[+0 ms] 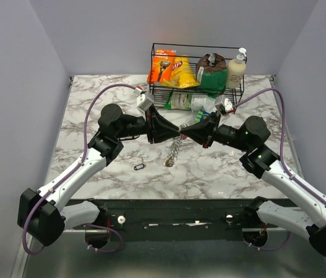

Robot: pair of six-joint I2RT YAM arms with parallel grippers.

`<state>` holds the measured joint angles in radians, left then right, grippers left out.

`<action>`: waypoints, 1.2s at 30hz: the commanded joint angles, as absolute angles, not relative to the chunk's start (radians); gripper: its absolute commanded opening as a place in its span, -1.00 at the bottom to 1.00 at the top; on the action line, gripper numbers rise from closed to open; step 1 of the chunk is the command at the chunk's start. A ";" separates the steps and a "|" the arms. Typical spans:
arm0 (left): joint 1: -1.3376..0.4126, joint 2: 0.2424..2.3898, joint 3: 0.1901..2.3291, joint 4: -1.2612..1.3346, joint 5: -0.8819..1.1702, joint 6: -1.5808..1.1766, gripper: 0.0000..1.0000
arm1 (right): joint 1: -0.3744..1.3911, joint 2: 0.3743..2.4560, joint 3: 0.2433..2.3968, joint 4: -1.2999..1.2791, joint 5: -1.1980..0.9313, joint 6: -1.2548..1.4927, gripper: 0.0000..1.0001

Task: Put the keys on the keyring

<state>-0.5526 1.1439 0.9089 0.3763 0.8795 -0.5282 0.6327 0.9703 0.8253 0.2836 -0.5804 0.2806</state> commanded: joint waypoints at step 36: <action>-0.571 1.112 1.130 -0.146 0.742 -0.215 -1.00 | 0.623 0.877 0.804 0.235 -0.449 0.201 0.88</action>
<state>-0.5655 1.1366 1.0752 -0.0193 0.7879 -0.2920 0.6308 0.9043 0.8139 0.2684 -0.4953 0.2554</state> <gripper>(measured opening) 0.009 0.826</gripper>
